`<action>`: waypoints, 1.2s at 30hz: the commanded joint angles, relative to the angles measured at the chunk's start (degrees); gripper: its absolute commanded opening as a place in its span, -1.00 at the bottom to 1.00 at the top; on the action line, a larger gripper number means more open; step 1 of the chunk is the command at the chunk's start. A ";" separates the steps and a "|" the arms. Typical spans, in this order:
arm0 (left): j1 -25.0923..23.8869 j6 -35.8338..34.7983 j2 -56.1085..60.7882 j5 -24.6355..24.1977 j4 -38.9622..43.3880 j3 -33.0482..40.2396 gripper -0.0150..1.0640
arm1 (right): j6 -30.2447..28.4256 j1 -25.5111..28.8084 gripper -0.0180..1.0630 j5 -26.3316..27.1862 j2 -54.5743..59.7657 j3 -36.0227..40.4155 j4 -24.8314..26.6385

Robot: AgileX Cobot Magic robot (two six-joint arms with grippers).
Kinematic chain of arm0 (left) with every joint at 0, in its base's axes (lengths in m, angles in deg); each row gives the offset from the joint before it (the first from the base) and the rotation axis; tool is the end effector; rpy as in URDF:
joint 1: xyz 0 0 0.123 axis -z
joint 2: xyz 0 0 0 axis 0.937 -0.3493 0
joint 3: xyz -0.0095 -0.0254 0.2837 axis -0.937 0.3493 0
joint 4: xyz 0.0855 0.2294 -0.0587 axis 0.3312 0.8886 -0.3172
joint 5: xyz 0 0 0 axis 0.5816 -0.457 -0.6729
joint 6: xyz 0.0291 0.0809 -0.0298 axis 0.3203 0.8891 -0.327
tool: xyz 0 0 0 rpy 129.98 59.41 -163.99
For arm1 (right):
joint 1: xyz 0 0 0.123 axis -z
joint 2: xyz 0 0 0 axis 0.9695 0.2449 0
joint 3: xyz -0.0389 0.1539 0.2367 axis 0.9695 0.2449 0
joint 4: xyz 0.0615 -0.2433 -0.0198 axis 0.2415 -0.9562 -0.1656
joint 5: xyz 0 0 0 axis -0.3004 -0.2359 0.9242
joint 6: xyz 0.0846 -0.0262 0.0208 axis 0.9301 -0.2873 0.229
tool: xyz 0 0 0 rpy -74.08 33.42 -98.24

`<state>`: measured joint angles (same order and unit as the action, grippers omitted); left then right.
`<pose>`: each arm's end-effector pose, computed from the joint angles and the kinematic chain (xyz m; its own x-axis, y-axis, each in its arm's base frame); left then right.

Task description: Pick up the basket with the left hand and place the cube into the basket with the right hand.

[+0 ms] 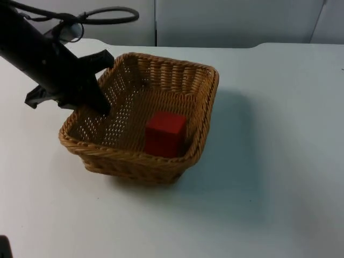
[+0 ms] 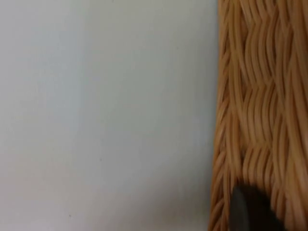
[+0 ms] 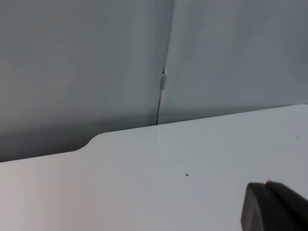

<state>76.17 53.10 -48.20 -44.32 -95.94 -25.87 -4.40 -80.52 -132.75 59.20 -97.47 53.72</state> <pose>0.4108 -0.0979 0.1122 -0.9788 -0.0141 -0.2044 0.1059 0.8194 -0.5633 0.3984 0.0093 0.4630 -0.6344 0.0538 -0.7711 0.1853 0.9791 -0.0842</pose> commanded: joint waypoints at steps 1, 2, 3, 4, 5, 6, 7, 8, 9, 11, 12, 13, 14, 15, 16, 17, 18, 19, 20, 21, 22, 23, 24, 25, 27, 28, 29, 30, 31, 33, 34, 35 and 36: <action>-0.08 0.51 -0.09 1.19 -0.67 0.02 -0.97 | 0.27 0.20 -0.97 0.26 -0.41 -0.33 -0.12; -0.08 0.51 -0.09 1.19 -0.67 0.02 -0.97 | 0.27 0.20 -0.97 0.26 -0.41 -0.33 -0.12; -0.08 0.51 -0.09 1.51 0.17 0.02 -0.94 | 0.27 0.20 -0.97 0.26 -0.41 -0.33 -0.12; -0.08 0.51 -0.09 1.73 1.15 0.02 -0.91 | 0.27 0.20 -0.97 0.26 -0.41 -0.33 -0.12; -0.08 0.51 -0.09 1.73 2.22 0.02 -0.86 | 0.27 0.20 -0.97 0.26 -0.41 -0.33 -0.12; -0.08 0.39 -0.21 1.86 4.45 0.02 -0.71 | 0.27 0.20 -0.97 0.26 -0.41 -0.33 -0.12; -0.08 0.39 -0.21 1.86 4.45 0.02 -0.71 | 0.27 0.20 -0.97 0.26 -0.41 -0.33 -0.12; -0.08 0.30 -0.33 1.86 6.09 0.02 -0.59 | 0.27 0.20 -0.97 0.26 -0.41 -0.33 -0.12; -0.08 -0.21 -0.33 1.86 7.55 0.02 -0.41 | 0.27 0.20 -0.97 0.26 -0.41 -0.33 -0.12; -0.08 -1.48 -0.33 1.96 8.86 0.02 -0.19 | 0.27 0.20 -0.97 0.26 -0.41 -0.33 -0.12; -0.08 -2.58 -0.33 2.16 9.82 0.02 0.03 | 0.27 0.20 -0.97 0.26 -0.41 -0.33 -0.12; -0.08 -3.18 -0.33 2.35 10.64 0.02 0.21 | 0.27 0.20 -0.97 0.26 -0.41 -0.33 -0.12; -0.08 -3.68 -0.33 2.90 11.20 0.02 0.41 | 0.27 0.20 -0.97 0.26 -0.41 -0.33 0.47; -0.08 -3.68 -0.33 2.90 11.20 0.02 0.41 | 0.27 0.20 -0.97 0.26 -0.41 -0.33 0.47; -0.08 -3.77 -0.33 2.99 11.20 0.02 0.44 | 0.27 0.20 -0.97 0.26 -0.41 -0.33 1.24; -0.08 -3.77 -0.33 3.08 11.48 -0.09 0.44 | 0.27 0.20 -0.97 0.26 -0.41 -0.33 1.37; -0.08 -3.55 -0.23 3.45 11.60 -0.38 0.44 | 0.27 0.20 -0.97 0.26 -0.41 -0.33 1.37; -0.08 -3.60 -0.23 3.18 11.91 -1.23 0.44 | 0.27 0.20 -0.97 0.26 -0.31 -0.33 1.54; -0.08 -3.60 -0.23 3.18 11.91 -1.23 0.44 | 0.27 0.20 -0.97 0.26 -0.31 -0.33 1.54; -0.08 -3.60 -0.23 2.29 12.36 -2.54 0.44 | 0.27 0.20 -0.97 0.26 -0.31 -0.33 1.98; -0.08 -3.60 0.01 0.89 12.61 -4.11 0.44 | 0.27 0.20 -0.97 0.26 -0.19 -0.33 2.12; -0.08 -3.60 0.34 -0.88 12.73 -6.28 0.44 | 0.27 0.20 -0.97 0.26 -0.08 -0.33 2.11; -0.08 -3.60 1.44 -3.13 12.85 -10.04 0.43 | 0.27 0.20 -0.97 0.26 -0.07 -0.33 2.33; -0.08 -3.60 1.44 -3.13 12.85 -10.04 0.43 | 0.27 0.20 -0.97 0.26 -0.07 -0.33 2.33; -0.08 -3.96 3.78 -6.26 13.01 -15.04 0.33 | 0.27 0.20 -0.97 0.26 -0.07 -0.33 2.33; -0.08 -4.22 5.37 -7.49 13.07 -17.67 0.21 | 0.27 0.20 -0.97 0.26 -0.07 -0.33 2.33; -0.08 -4.22 6.87 -8.59 13.23 -19.95 0.07 | 0.27 0.20 -0.97 0.26 -0.07 -0.33 2.49; -0.08 -4.22 6.87 -8.59 13.23 -19.95 0.07 | 0.27 0.20 -0.97 0.26 -0.07 -0.33 2.49; -0.08 -4.22 8.86 -9.72 13.66 -21.63 -0.14 | 0.27 0.20 -0.97 0.26 -0.07 -0.33 2.79; -0.08 -5.21 13.61 -10.89 15.38 -24.27 -0.60 | 0.27 0.20 -0.97 0.26 -0.07 -0.33 2.79; -0.08 -6.60 15.93 -11.10 17.11 -24.76 -0.78 | 0.27 0.20 -0.97 0.26 -0.07 -0.33 2.79; -0.08 -7.37 18.92 -10.96 19.26 -24.76 -0.98 | -0.18 0.20 -0.97 0.26 -0.18 -0.33 2.62; -0.08 -7.37 18.92 -10.96 19.26 -24.76 -0.98 | -0.18 0.20 -0.97 0.26 -0.18 -0.33 2.62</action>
<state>76.17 46.63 -30.56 -53.82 -77.66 -50.08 -4.56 -80.52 -132.75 59.20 -97.47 56.27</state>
